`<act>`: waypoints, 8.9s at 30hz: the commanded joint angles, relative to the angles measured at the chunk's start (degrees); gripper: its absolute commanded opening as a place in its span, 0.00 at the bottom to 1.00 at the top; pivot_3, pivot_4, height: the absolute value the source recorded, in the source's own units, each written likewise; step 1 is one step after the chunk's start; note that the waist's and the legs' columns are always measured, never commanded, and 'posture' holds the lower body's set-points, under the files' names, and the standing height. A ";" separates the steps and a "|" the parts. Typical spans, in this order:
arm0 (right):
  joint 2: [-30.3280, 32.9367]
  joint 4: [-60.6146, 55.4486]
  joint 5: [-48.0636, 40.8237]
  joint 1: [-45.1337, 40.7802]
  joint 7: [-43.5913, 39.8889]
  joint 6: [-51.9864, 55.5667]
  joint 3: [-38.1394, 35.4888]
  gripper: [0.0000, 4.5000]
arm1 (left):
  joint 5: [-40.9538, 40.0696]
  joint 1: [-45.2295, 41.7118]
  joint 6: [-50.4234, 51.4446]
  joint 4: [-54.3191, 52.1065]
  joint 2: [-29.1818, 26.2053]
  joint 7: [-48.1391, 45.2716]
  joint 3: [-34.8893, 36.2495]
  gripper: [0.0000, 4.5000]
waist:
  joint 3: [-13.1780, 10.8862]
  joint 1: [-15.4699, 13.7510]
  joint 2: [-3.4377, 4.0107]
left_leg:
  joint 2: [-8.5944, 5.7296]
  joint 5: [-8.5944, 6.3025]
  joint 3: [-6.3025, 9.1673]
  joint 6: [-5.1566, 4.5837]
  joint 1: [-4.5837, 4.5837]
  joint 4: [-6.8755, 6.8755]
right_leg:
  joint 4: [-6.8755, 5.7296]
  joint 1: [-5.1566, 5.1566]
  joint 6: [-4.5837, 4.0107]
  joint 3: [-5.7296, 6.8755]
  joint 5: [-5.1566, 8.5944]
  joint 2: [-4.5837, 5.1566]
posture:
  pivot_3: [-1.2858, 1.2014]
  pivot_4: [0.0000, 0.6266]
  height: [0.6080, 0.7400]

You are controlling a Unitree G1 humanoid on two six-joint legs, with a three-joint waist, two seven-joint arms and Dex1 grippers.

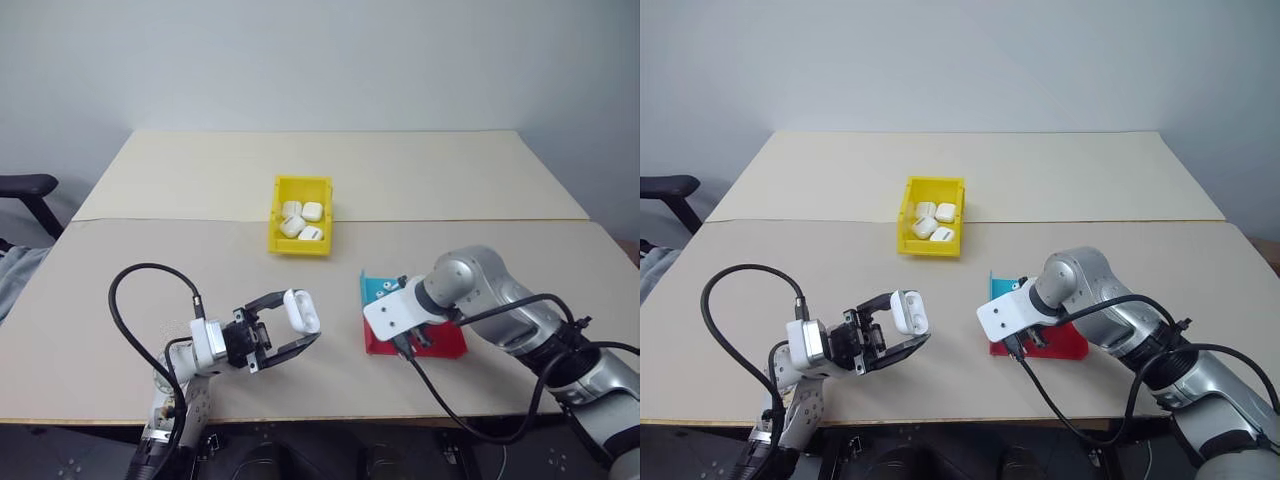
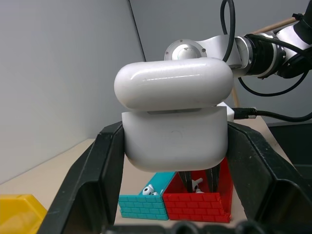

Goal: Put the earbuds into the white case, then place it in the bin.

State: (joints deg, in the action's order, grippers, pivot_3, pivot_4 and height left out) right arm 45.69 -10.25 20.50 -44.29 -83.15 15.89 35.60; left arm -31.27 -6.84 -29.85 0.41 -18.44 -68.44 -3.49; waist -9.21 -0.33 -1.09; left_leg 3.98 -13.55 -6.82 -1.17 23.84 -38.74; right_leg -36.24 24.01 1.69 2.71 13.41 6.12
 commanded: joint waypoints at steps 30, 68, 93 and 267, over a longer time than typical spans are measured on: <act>-1.48 -10.53 -12.10 0.99 0.47 10.97 -17.01 0.14 | -2.13 -1.75 1.06 -4.61 2.05 1.04 0.00 0.63 | 0.03 -0.14 0.04 | 0.02 0.00 0.02 0.00 0.04 -0.01 | 0.00 0.02 -0.02 0.00 -0.01 -0.02 | 0.52 0.24 1.00; -22.11 -18.96 -62.47 15.63 19.09 -0.18 -42.96 0.14 | -6.36 -9.79 19.93 -15.42 5.90 3.87 -5.07 0.63 | 0.17 -0.18 0.27 | 0.05 0.00 0.24 -0.01 -0.08 -0.03 | 0.09 -0.31 -0.01 0.06 -0.07 -0.18 | 0.52 0.24 1.00; -19.42 -13.70 -55.99 17.30 16.67 -9.85 -36.26 0.62 | -5.91 -9.81 18.83 -15.23 6.07 3.56 -4.50 0.63 | 0.17 -0.27 0.27 | 0.05 0.00 0.22 -0.01 -0.08 -0.02 | 0.11 -0.32 -0.01 0.07 -0.07 -0.18 | 0.52 0.24 1.00; -16.02 -33.10 -88.20 21.86 44.71 25.95 -54.10 0.25 | -9.35 -16.55 25.21 -11.97 7.71 4.06 -3.23 0.63 | 0.29 -0.04 0.45 | 0.04 0.00 0.30 -0.01 -0.10 0.01 | 0.14 -0.38 -0.02 0.06 -0.07 -0.19 | 0.52 0.24 1.00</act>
State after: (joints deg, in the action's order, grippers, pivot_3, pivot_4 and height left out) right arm 28.76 -42.33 -68.11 -22.88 -38.25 43.84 -19.12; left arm -40.34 -22.52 -4.65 -10.54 -11.06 -64.07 -7.29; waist -8.92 -0.37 -0.64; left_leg 4.02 -13.55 -6.52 -1.18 23.75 -38.73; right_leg -36.10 23.63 1.66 2.77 13.34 5.93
